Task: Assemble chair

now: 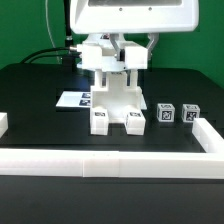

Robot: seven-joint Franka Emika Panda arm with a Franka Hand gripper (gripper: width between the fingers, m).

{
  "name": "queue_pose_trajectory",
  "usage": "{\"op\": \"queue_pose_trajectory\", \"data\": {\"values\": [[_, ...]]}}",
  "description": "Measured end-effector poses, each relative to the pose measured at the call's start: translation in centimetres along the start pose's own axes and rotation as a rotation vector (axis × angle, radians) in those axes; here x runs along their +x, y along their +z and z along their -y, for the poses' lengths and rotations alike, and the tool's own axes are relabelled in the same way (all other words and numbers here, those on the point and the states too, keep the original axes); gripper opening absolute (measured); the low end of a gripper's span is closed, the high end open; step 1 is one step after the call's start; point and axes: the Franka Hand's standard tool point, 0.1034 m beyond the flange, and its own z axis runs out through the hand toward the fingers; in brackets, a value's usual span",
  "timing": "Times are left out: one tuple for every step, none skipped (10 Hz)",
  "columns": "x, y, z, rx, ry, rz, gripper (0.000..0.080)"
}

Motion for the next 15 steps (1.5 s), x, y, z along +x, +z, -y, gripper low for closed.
{"op": "queue_pose_trajectory", "data": {"values": [[-0.8,0.3,0.5,0.000,0.013,0.009,0.0284],[-1.4,0.4,1.0,0.001,0.017,0.015,0.0284],[-1.7,0.4,1.2,0.003,0.013,0.019,0.0284],[-1.9,0.5,1.1,0.003,0.015,0.022,0.0284],[-1.8,0.3,1.1,0.004,0.013,0.017,0.0284],[-1.8,0.4,1.1,0.004,0.007,0.017,0.0284],[-1.8,0.5,1.1,0.003,0.007,0.019,0.0284],[-1.9,0.5,1.0,0.002,0.007,0.021,0.0284],[-2.0,0.7,0.9,0.002,-0.003,0.019,0.0284],[-2.5,1.1,0.7,-0.001,-0.016,0.010,0.0284],[-2.9,1.2,1.0,-0.001,-0.020,0.001,0.0284],[-3.3,1.2,1.5,-0.001,-0.027,-0.007,0.0284],[-3.5,1.2,1.6,-0.001,-0.031,-0.007,0.0284],[-3.5,1.2,1.6,-0.001,-0.032,-0.010,0.0284],[-3.3,1.2,1.6,-0.001,-0.035,-0.020,0.0284]]}}
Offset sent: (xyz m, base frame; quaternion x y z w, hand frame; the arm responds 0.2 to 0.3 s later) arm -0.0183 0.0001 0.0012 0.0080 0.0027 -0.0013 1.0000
